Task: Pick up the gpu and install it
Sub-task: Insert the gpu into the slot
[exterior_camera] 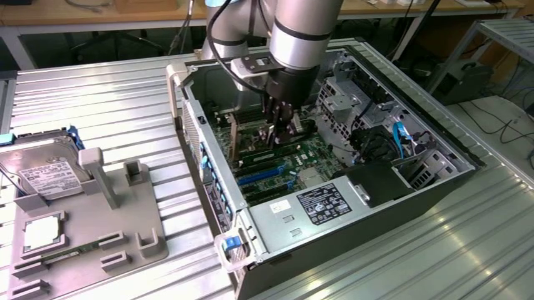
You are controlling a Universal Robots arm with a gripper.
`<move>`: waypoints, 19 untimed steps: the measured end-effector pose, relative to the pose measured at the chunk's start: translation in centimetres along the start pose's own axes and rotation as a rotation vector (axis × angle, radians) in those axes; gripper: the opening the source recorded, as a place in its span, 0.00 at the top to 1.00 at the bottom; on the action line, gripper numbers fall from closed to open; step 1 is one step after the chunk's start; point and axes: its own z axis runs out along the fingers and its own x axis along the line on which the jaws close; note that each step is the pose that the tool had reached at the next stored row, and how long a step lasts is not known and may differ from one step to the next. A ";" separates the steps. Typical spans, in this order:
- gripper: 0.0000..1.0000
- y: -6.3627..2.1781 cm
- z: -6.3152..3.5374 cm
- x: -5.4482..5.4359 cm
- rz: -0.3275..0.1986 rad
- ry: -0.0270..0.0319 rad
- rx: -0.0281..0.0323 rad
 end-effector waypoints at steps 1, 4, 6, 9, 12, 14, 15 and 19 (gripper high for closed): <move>0.70 0.04 0.14 0.0 0.000 -0.0001 0.0001; 0.70 0.05 0.40 0.3 0.000 -0.0001 0.0001; 0.70 0.03 0.45 0.9 0.000 -0.0001 0.0001; 0.70 0.05 0.70 1.4 0.000 -0.0004 0.0002; 0.70 0.24 1.26 1.3 -0.002 -0.0001 0.0002; 0.70 0.27 1.52 1.3 -0.007 -0.0001 0.0001; 0.70 0.27 1.60 1.3 -0.013 -0.0007 0.0002; 0.70 0.30 1.84 1.2 -0.033 -0.0030 0.0000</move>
